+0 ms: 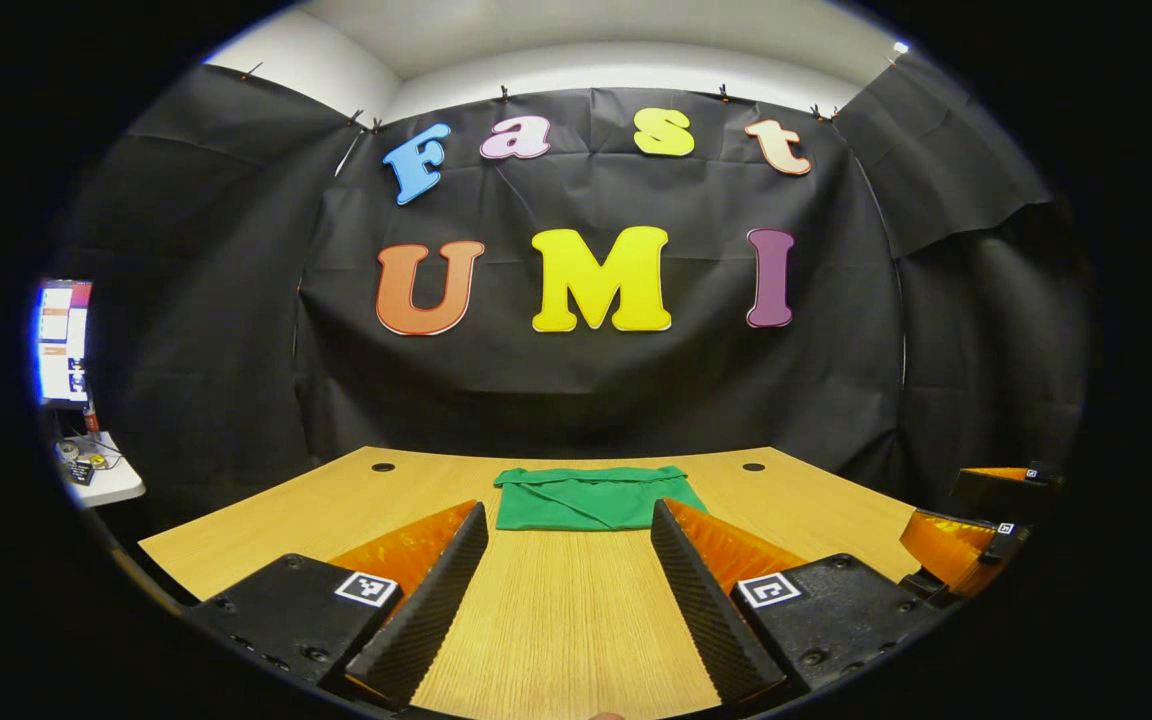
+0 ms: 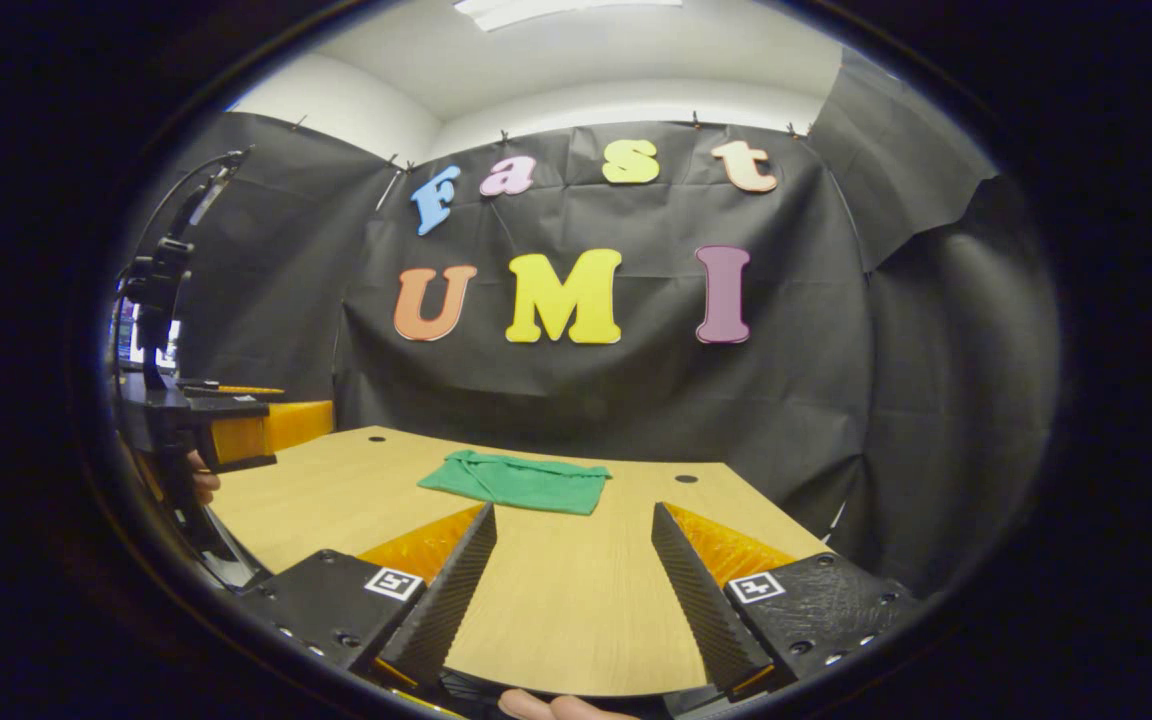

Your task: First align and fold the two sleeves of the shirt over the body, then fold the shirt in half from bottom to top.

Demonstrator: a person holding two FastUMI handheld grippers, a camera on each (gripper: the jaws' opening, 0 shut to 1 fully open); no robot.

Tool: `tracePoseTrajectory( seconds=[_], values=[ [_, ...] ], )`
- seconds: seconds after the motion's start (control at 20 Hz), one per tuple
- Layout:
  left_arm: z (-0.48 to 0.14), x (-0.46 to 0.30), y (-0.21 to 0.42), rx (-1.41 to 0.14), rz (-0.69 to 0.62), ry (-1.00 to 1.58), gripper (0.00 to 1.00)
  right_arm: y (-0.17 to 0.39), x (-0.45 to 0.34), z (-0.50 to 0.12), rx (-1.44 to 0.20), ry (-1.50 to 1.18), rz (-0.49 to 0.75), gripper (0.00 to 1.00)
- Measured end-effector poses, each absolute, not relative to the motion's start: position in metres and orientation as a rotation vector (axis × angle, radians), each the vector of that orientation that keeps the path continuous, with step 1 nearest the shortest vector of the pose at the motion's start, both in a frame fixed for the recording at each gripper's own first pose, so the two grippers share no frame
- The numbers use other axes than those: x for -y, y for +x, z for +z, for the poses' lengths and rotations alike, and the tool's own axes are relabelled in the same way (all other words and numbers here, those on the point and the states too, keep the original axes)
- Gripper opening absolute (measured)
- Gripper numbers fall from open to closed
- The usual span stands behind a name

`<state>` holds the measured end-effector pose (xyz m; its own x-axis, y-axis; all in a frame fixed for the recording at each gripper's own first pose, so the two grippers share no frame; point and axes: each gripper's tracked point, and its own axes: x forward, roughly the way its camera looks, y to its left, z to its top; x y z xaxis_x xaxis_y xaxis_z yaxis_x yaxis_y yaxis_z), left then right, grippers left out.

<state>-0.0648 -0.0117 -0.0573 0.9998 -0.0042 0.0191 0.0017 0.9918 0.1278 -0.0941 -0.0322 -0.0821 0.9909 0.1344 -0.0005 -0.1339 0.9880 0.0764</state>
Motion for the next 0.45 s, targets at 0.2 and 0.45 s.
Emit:
tracePoseTrajectory(
  seconds=[0.2,0.45],
  values=[
    [-0.0628,0.0132,-0.0630,0.005,-0.007,0.124,1.00,-0.0906,0.0372,-0.0829,0.000,0.091,0.126,0.95],
    [-0.0672,0.0096,-0.0583,-0.007,-0.002,0.121,1.00,-0.0922,0.0368,-0.0806,0.016,0.070,0.114,0.96]
  ],
)
